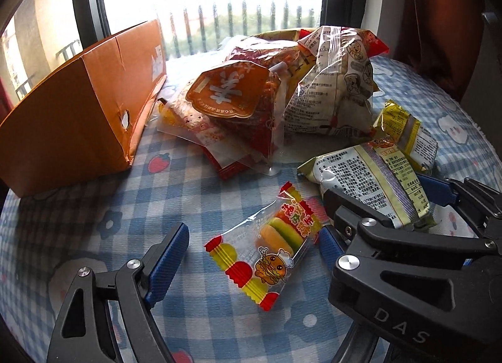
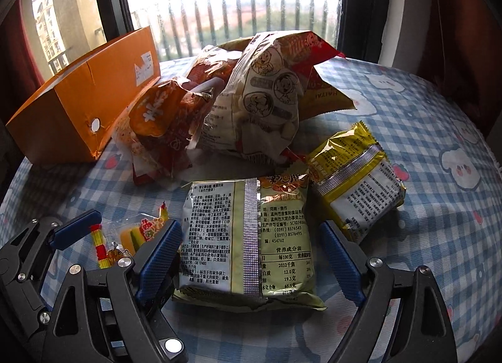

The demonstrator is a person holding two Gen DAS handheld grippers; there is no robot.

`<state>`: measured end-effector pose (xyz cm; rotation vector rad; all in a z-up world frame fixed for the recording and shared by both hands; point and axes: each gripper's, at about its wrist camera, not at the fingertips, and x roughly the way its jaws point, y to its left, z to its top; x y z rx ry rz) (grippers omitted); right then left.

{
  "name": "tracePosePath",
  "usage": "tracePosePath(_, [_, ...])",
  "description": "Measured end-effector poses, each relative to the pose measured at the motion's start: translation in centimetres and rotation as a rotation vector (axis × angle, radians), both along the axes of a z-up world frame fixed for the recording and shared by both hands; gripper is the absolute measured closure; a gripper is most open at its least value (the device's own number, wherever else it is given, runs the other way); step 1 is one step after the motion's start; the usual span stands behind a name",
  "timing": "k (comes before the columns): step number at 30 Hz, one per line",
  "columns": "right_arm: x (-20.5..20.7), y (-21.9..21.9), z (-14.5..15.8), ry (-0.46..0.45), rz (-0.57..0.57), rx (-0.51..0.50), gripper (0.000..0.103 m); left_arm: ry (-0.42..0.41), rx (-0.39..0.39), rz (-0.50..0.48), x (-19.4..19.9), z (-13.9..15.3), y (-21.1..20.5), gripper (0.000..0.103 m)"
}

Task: Organize snacks
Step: 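Grasp the burger candy packet with the left tool while the right tool grasps the green biscuit packet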

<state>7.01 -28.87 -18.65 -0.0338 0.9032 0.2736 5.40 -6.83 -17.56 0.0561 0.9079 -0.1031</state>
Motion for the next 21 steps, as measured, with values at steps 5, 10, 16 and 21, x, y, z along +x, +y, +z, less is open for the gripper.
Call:
tracePosePath(5, [0.0, 0.6, 0.1, -0.029, 0.008, -0.018, 0.026, -0.019, 0.014, 0.0, 0.2, -0.1, 0.0, 0.018])
tracePosePath(10, [-0.1, 0.3, 0.2, -0.036, 0.004, -0.017, 0.026, -0.016, -0.038, -0.024, -0.1, -0.1, 0.0, 0.038])
tracePosePath(16, [-0.7, 0.0, 0.5, -0.036, 0.011, -0.001, 0.026, -0.019, -0.051, -0.048, -0.5, 0.1, -0.4, 0.064])
tracePosePath(21, [-1.3, 0.2, 1.0, -0.049, 0.04, 0.006, 0.026, -0.006, -0.096, -0.051, -1.1, 0.5, -0.3, 0.065])
